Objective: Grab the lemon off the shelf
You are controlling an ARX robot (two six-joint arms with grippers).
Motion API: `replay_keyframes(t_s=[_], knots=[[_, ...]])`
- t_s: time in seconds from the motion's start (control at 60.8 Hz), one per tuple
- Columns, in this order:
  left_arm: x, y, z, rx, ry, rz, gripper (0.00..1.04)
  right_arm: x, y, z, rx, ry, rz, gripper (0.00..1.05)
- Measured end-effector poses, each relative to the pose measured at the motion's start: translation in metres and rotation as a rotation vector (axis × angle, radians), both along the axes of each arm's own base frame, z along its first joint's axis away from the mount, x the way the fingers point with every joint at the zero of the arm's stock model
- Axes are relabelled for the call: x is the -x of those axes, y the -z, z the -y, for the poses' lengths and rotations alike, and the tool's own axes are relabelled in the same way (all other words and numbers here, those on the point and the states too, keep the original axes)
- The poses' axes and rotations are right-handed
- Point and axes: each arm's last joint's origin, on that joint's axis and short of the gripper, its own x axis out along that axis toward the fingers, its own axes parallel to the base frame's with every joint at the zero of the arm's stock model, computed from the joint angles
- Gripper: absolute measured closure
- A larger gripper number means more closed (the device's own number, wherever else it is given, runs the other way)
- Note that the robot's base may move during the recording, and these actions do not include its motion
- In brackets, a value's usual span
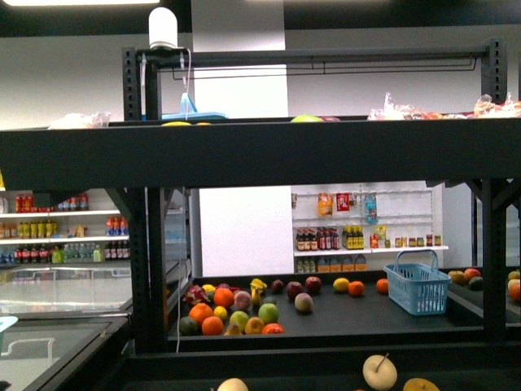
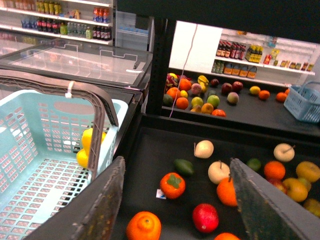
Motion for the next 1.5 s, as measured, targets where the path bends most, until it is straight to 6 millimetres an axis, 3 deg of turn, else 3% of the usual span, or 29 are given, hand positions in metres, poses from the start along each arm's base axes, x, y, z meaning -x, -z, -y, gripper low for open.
replay_keyframes(t_s=[0.148,0.296,0.822,1.25,1.496], knots=[[0.013,0.041,0.004,-0.048,0.01,-0.003,0.77,0.0,0.0,0.0,0.0,0.0,0.0,0.07],[0.017,0.06,0.004,-0.054,0.012,-0.01,1.02,0.0,0.0,0.0,0.0,0.0,0.0,0.07],[0.035,0.095,0.004,-0.062,0.011,-0.021,1.02,0.0,0.0,0.0,0.0,0.0,0.0,0.07],[0.038,0.105,0.004,-0.062,0.011,0.004,1.02,0.0,0.0,0.0,0.0,0.0,0.001,0.07],[0.038,0.105,0.004,-0.063,0.01,0.004,0.55,0.0,0.0,0.0,0.0,0.0,0.001,0.07]])
